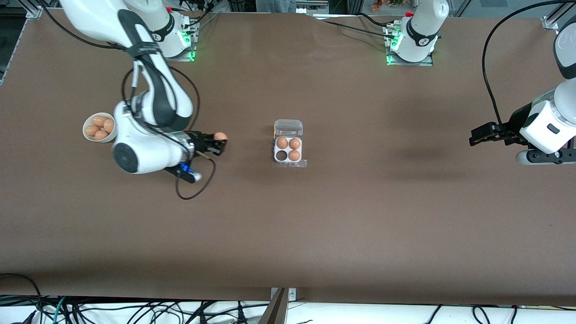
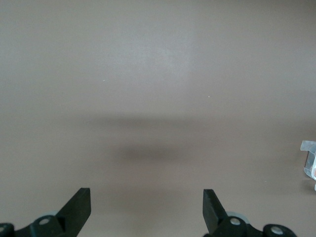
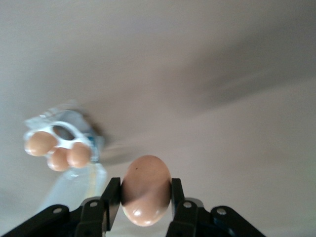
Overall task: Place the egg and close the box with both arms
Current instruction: 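Lift the egg and carry it to the empty carton slot, then lower the egg into the carton while the left gripper approaches the lid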
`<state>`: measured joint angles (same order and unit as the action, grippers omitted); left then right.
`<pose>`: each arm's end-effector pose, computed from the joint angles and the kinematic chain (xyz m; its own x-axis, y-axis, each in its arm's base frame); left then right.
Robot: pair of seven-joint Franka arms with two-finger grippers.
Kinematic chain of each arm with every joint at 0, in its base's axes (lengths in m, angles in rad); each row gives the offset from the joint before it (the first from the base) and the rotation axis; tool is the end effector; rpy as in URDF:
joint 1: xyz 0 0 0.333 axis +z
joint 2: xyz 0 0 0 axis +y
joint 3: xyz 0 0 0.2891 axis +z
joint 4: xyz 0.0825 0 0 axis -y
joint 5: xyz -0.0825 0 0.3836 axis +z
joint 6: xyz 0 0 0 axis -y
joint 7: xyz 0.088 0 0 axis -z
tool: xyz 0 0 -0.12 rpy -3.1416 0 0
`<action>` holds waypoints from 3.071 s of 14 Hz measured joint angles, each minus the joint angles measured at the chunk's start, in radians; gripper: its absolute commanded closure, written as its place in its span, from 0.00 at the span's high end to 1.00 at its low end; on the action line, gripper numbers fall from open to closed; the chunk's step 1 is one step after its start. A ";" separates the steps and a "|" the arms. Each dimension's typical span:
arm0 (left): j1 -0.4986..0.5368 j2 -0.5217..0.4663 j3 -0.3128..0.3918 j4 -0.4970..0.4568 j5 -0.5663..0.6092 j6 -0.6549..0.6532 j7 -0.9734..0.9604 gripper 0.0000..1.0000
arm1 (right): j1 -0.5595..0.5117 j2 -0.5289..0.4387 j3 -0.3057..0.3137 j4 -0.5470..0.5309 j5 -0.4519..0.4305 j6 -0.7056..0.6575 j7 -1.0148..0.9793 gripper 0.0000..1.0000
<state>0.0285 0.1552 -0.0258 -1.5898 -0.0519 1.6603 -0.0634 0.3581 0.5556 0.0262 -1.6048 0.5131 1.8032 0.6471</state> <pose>0.5959 -0.0034 0.4938 0.9936 0.0705 -0.0880 0.0751 -0.9959 0.0496 0.5714 0.2806 0.2583 0.7548 -0.3529 -0.5530 -0.4852 -0.8676 -0.1086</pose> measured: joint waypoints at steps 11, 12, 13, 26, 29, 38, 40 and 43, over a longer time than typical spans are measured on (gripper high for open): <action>0.000 0.002 0.000 0.000 0.000 0.000 0.000 1.00 | 0.170 0.200 0.001 0.184 0.196 0.221 0.183 0.32; 0.000 0.002 -0.001 0.000 0.000 0.000 0.000 1.00 | 0.170 0.210 0.000 0.188 0.198 0.236 0.183 0.32; 0.000 0.003 -0.001 0.000 0.000 0.000 0.000 1.00 | 0.170 0.221 0.000 0.196 0.202 0.243 0.183 0.32; -0.007 0.013 -0.025 0.000 -0.002 -0.002 -0.047 0.34 | 0.172 0.270 0.005 0.220 0.242 0.239 0.182 0.32; -0.008 0.021 -0.070 0.000 -0.003 -0.018 -0.111 0.34 | 0.173 0.270 0.009 0.220 0.252 0.209 0.182 0.32; -0.011 0.033 -0.124 0.000 -0.014 -0.022 -0.164 0.26 | 0.168 0.289 0.007 0.220 0.256 0.172 0.182 0.50; -0.012 0.033 -0.124 0.000 -0.058 -0.022 -0.171 0.24 | 0.167 0.298 0.007 0.220 0.256 0.174 0.182 1.00; -0.013 0.034 -0.148 0.000 -0.074 -0.024 -0.212 0.21 | 0.167 0.299 0.006 0.224 0.256 0.174 0.182 1.00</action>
<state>0.0153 0.1895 -0.1733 -1.5899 -0.1261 1.6359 -0.2758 0.5251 0.8549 0.0326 -1.3807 0.7692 1.9768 0.8287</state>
